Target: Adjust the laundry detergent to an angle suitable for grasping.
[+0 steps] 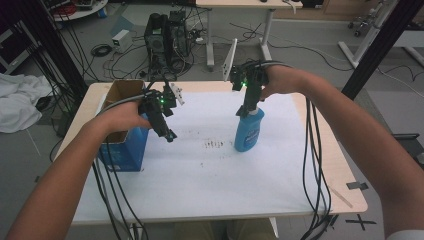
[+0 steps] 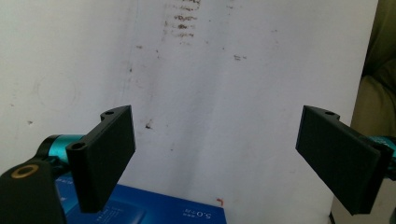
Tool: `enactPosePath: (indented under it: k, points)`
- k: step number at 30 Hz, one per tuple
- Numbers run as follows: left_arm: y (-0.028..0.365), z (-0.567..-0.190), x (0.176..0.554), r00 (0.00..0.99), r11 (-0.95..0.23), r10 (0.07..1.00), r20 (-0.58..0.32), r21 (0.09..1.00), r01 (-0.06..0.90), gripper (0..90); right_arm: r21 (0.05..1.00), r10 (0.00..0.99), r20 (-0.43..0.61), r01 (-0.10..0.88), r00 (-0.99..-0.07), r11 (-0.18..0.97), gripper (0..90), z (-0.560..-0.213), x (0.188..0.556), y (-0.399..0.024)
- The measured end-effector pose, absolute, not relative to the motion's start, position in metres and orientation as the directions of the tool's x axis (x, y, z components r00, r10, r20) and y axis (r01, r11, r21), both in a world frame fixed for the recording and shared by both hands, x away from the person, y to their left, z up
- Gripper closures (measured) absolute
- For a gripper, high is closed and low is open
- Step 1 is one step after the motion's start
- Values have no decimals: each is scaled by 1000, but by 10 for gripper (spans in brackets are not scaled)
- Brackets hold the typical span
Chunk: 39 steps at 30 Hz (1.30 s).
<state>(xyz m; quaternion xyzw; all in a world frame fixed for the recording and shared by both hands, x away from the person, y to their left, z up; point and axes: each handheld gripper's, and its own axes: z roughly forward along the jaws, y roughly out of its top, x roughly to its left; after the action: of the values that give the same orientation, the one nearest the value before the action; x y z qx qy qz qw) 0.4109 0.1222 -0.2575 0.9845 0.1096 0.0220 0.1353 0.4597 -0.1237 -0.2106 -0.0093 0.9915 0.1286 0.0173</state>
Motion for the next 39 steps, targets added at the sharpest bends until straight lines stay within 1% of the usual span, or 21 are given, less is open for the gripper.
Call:
enactPosePath:
  k: [8,11,12,17,20,23,25,30,32,36,37,38,39]
  points:
    - [122,-256,410,975,-942,220,18,263,208,119,269,-12,-38,-22,-999,963,13,-208,458,-125]
    - [122,-257,409,971,-934,238,17,277,224,119,267,-17,-42,-28,-999,963,12,-208,458,-125]
    - [123,-256,410,974,-940,224,21,269,210,119,266,-23,-43,-33,-999,964,13,-208,458,-125]
    - [123,-256,410,974,-939,226,18,270,213,119,267,-27,-47,-38,-999,963,13,-208,459,-125]
    - [123,-255,410,974,-943,225,27,259,211,119,263,-7,-44,-18,-999,965,13,-207,457,-126]
    - [122,-257,409,972,-937,232,24,273,217,119,272,-19,-47,-32,-999,962,13,-206,458,-128]
    - [122,-257,410,973,-941,231,27,259,217,119,271,-20,-49,-33,-999,962,13,-205,458,-129]
    - [122,-258,409,971,-938,239,27,264,223,119,269,-8,-45,-20,-999,963,13,-204,456,-129]
    - [122,-258,409,971,-939,237,28,262,222,119,267,-25,-51,-38,-998,963,13,-203,457,-130]
    - [122,-258,408,969,-937,244,26,265,229,119,267,-8,-47,-20,-999,963,13,-201,454,-133]
    - [121,-257,408,969,-939,244,29,257,229,119,264,-19,-53,-32,-998,964,13,-200,454,-135]
    - [121,-258,408,969,-938,246,28,261,230,119,274,-3,-51,-17,-999,962,13,-200,453,-136]
    - [121,-258,408,969,-938,246,27,260,230,119,264,-1,-51,-15,-999,964,13,-198,452,-137]
